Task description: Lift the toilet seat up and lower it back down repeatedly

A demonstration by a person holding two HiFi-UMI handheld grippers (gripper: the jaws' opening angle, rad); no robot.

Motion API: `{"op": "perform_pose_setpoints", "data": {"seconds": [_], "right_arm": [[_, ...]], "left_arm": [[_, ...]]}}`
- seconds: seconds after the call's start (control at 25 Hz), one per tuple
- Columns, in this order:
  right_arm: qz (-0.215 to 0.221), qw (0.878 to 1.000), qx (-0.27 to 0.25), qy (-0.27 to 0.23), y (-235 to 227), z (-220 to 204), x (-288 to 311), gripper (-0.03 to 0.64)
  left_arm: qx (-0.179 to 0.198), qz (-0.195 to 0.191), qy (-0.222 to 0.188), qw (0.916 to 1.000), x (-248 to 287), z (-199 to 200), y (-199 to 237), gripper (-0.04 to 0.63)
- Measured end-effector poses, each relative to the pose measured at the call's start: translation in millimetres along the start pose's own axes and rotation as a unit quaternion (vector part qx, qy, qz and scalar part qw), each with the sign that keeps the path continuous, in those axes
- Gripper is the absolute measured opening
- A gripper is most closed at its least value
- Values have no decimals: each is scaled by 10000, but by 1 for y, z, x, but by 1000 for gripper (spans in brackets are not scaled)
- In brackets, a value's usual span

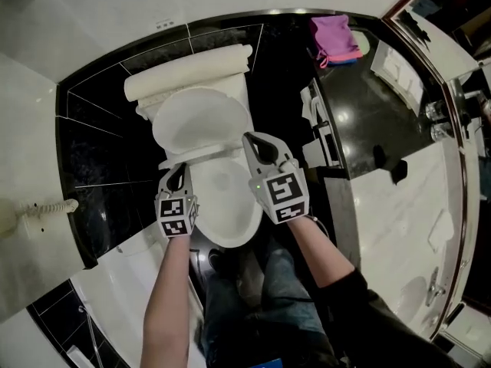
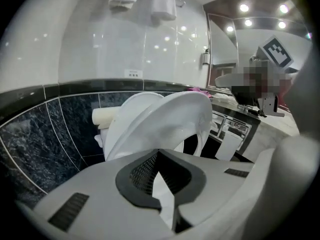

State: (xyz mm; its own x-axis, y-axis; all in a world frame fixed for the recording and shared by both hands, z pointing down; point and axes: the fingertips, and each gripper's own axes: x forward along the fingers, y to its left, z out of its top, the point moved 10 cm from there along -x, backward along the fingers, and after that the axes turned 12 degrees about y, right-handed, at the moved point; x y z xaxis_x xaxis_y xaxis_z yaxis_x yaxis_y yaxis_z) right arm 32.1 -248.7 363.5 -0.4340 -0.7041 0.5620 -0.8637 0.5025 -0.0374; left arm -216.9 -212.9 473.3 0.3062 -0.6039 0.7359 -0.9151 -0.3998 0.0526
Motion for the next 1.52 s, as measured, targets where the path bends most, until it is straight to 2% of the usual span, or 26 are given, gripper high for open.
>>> {"op": "perform_pose_setpoints", "data": {"seconds": [0.48,0.96,1.28,1.52], "right_arm": [[198,9998,-70,-29,-37,21,25,15],[278,9995,-67,114,-62,15,37,15],[347,9992,-133,140,-46,21,32,15],[317,9992,-202,116,-12,31,9,15]], "left_arm": [[-299,339,34,9990,46,57,39,-15],[-420,584,100,9974,62,74,51,-15],[-395,546,2,9977,40,73,43,-15],[-242,426,-355,9982,-18,80,31,-15]]}}
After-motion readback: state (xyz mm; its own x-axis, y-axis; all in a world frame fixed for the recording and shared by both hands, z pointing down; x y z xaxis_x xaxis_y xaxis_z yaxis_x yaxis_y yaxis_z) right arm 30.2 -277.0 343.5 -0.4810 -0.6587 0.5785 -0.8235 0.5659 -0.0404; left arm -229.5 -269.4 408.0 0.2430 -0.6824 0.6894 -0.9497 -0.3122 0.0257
